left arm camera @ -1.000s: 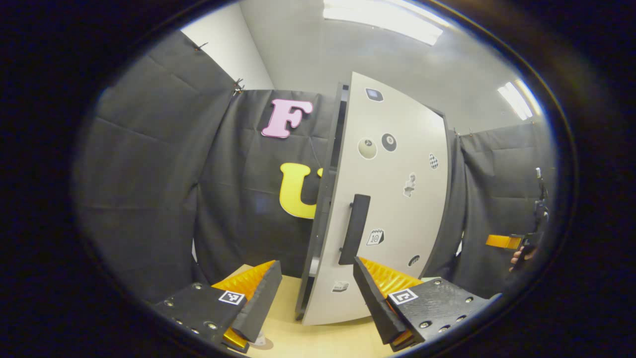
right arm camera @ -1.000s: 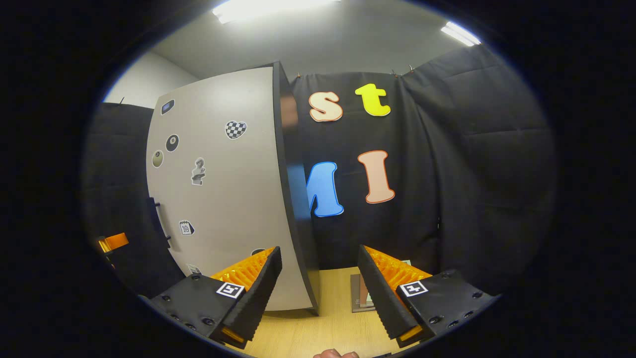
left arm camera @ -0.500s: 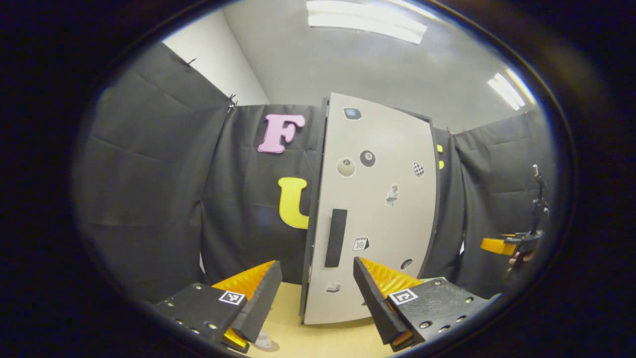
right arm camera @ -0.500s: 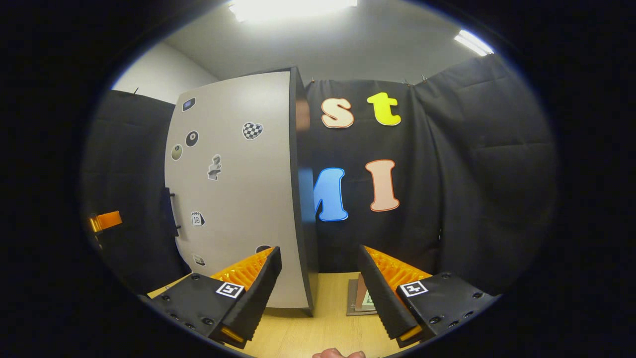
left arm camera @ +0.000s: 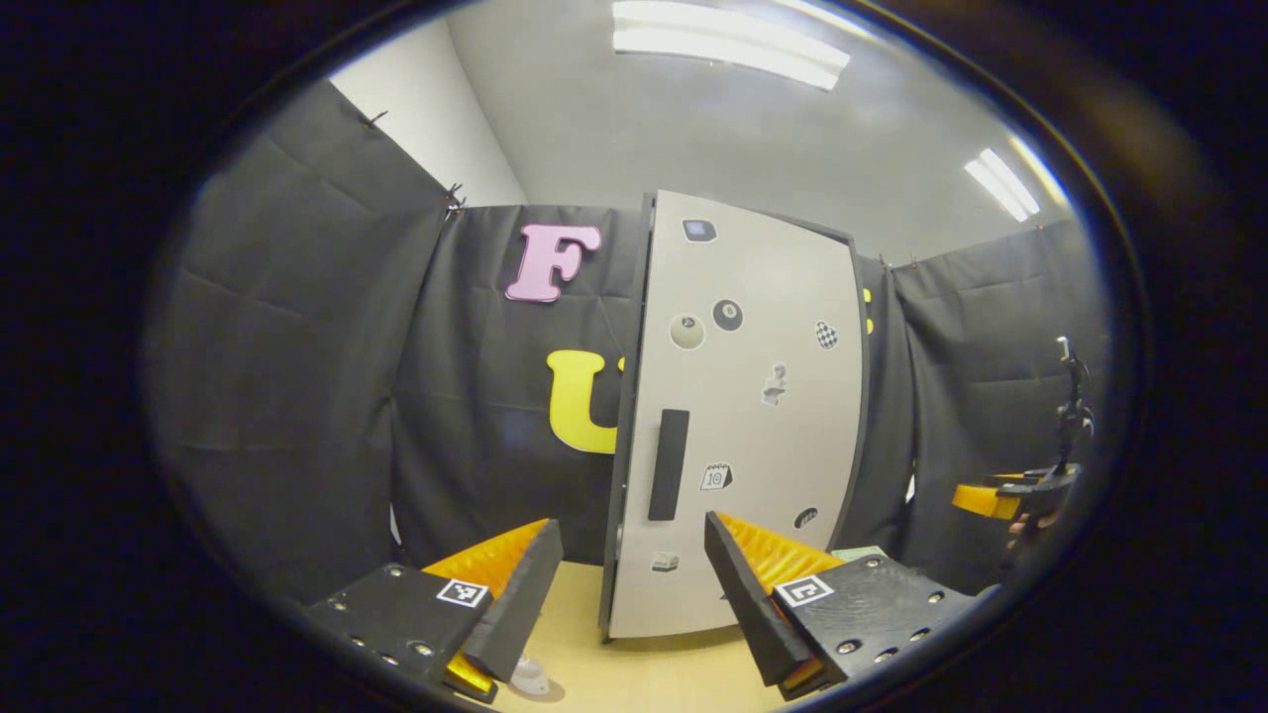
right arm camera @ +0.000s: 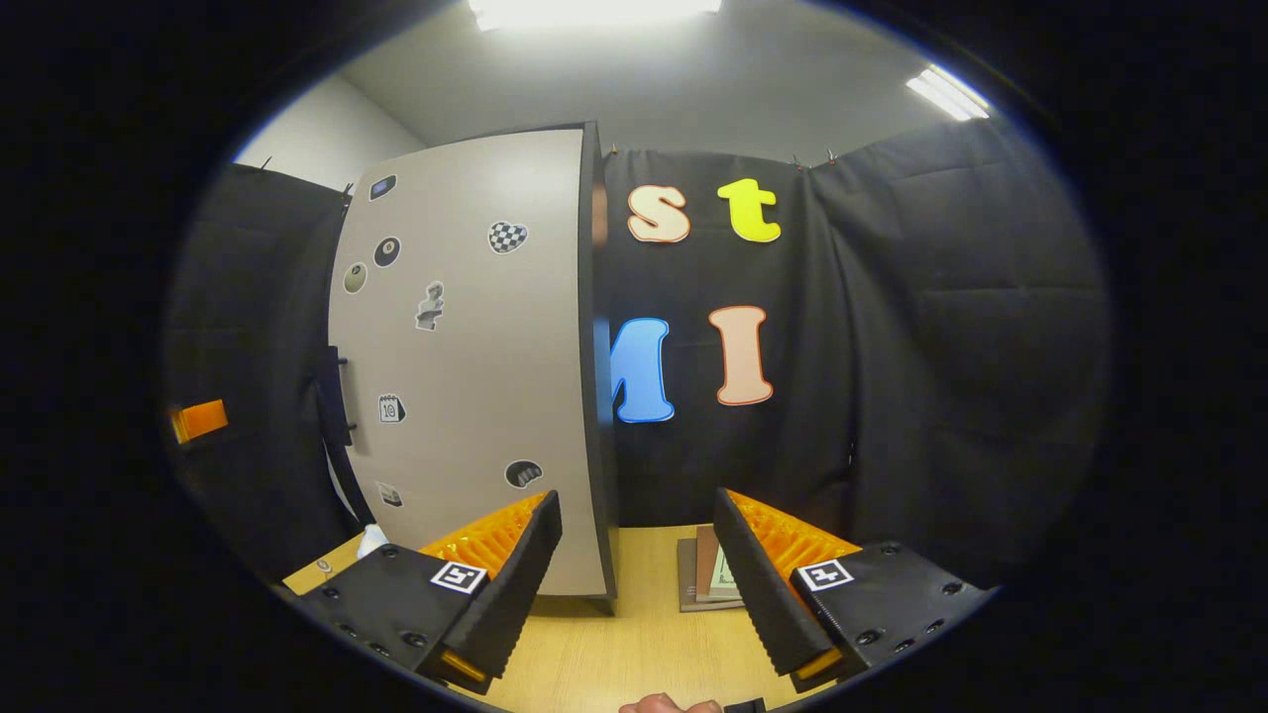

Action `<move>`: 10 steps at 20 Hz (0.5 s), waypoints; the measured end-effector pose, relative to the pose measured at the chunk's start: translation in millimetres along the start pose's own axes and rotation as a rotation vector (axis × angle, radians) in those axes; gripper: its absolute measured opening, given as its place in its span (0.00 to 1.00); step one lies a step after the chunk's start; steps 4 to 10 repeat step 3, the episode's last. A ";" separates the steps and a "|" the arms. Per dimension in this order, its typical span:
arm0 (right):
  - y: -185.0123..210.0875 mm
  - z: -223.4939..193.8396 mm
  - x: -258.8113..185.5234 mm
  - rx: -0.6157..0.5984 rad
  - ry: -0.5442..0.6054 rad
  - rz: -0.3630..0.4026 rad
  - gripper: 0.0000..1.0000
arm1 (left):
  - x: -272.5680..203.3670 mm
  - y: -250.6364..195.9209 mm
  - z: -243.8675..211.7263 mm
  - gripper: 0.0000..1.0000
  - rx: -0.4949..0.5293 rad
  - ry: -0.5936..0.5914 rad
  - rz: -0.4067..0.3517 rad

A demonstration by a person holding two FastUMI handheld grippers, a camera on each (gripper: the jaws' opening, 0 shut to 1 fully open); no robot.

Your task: Open the cabinet door with the right hand, grasp the bottle in the cabinet with the left hand and place it on the coaster, then close the cabinet door with the right hand.

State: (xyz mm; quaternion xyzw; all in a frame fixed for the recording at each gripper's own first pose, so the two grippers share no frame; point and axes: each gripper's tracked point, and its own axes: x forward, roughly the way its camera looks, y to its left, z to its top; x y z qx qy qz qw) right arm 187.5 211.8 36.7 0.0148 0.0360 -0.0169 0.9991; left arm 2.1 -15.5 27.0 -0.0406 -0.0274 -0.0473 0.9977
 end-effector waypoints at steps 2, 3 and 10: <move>2.9 -1.3 -4.3 0.013 -0.008 -0.013 0.98 | -4.1 5.9 -7.0 0.89 -0.024 0.000 -0.009; 3.0 -1.6 -5.9 0.012 -0.015 -0.023 0.92 | -4.4 9.1 -11.2 0.87 -0.027 0.004 -0.019; 3.0 -1.6 -5.9 0.012 -0.015 -0.023 0.92 | -4.4 9.1 -11.2 0.87 -0.027 0.004 -0.019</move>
